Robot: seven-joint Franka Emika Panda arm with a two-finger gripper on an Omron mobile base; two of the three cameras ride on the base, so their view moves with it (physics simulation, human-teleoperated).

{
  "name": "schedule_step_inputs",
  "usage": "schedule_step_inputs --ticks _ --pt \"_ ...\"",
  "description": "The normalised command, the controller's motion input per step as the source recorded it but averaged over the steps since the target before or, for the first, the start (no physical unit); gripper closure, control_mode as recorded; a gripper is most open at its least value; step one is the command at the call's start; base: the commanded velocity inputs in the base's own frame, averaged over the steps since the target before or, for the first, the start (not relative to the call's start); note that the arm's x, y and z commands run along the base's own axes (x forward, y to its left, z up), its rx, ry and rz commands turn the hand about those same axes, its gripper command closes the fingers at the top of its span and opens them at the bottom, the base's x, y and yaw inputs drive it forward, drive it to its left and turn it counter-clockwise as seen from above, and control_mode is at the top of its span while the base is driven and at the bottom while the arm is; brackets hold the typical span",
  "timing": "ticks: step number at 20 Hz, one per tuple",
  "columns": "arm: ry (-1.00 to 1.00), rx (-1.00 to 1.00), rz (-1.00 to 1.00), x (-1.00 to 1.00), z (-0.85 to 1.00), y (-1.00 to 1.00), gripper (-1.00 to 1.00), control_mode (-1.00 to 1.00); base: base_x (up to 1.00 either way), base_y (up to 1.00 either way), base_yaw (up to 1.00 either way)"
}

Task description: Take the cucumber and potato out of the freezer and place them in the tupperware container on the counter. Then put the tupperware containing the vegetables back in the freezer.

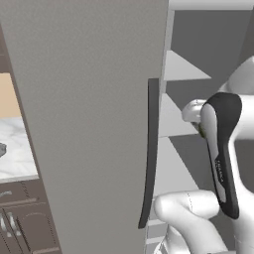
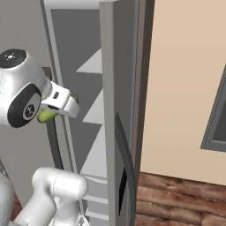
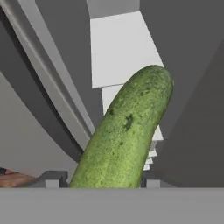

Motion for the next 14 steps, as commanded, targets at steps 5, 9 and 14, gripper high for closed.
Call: schedule_step_inputs --ticks 5,9,14 --pt "0.07 0.00 0.00 -0.61 0.01 0.12 1.00 -1.00 0.00 0.00 0.00" --pt "0.01 0.00 0.00 -0.67 0.00 0.10 1.00 -1.00 0.00 0.00 0.00" --pt "0.00 0.00 0.00 0.00 0.00 0.00 1.00 1.00 -0.98 0.53 0.00"
